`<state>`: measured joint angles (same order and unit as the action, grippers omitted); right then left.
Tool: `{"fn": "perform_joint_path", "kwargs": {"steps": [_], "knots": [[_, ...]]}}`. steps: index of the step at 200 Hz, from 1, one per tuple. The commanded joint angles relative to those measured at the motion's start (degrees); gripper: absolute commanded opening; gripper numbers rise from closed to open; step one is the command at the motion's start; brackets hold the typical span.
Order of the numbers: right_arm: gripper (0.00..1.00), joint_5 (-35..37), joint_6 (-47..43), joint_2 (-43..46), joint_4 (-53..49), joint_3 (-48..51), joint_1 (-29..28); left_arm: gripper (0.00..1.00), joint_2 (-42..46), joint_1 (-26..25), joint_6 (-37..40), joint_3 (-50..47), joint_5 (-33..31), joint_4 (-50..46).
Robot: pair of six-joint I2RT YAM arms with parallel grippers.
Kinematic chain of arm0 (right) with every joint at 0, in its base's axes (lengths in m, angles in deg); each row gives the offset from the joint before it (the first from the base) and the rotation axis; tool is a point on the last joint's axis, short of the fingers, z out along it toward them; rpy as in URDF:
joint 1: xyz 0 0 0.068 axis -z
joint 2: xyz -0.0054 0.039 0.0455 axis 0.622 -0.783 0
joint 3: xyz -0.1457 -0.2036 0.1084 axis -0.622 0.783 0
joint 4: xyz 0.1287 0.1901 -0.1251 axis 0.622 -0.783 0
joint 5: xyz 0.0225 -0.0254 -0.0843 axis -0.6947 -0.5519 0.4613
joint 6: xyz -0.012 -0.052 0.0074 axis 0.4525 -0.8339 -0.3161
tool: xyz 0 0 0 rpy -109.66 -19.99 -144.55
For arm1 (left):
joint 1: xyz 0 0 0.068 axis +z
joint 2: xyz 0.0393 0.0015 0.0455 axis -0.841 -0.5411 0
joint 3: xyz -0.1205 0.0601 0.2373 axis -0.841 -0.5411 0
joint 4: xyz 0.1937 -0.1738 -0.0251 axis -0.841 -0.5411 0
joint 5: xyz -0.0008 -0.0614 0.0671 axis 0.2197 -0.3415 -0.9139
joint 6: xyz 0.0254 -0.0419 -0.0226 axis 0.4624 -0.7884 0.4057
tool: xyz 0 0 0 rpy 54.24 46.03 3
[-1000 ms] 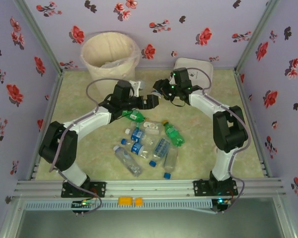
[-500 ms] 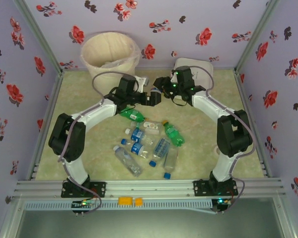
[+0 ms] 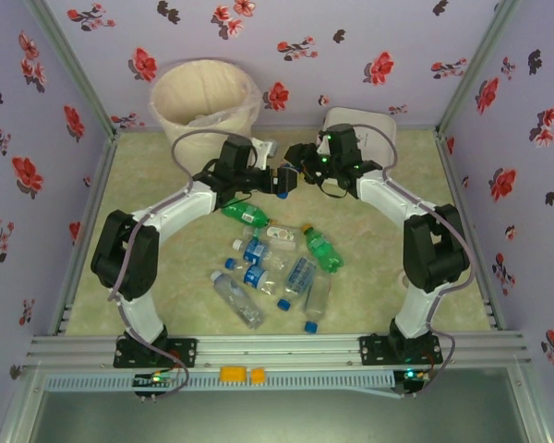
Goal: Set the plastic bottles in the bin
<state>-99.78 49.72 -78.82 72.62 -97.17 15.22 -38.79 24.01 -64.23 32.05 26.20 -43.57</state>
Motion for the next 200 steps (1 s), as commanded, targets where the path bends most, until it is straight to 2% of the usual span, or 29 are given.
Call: {"fn": "perform_joint_path", "kwargs": {"steps": [1, 28, 64, 106, 137, 200], "knots": [[0.51, -1.5, 1.13, 1.97, 1.98, 0.06, -0.49, 0.75, 0.65, -0.52, -1.54, -1.49, 1.05, 1.82], [0.52, -1.27, 1.06, 2.72, 1.92, 0.3, -0.59, 0.7, 0.94, -0.78, -2.12, -1.43, 1.24, 2.17], [0.59, -0.86, 1.14, 3.56, 2.0, 0.72, -0.62, 0.57, 1.26, -0.78, -2.04, -0.91, 1.26, 1.68], [0.81, 2.36, 1.49, 8.57, 4.81, 2.64, 1.88, 0.5, 2.84, -0.02, -2.77, -0.62, -0.37, 0.6], [0.99, 4.45, -2.38, 14.05, 0.36, 3.38, 4.89, 0.48, 5.19, 0.75, -1.28, 1.4, -2.93, -2.71], [0.99, 12.87, -17.85, 23.1, -17.7, 6.44, 7.02, 0.35, 11.02, 4.65, 3.02, 12.62, -7.0, -11.61]]}}
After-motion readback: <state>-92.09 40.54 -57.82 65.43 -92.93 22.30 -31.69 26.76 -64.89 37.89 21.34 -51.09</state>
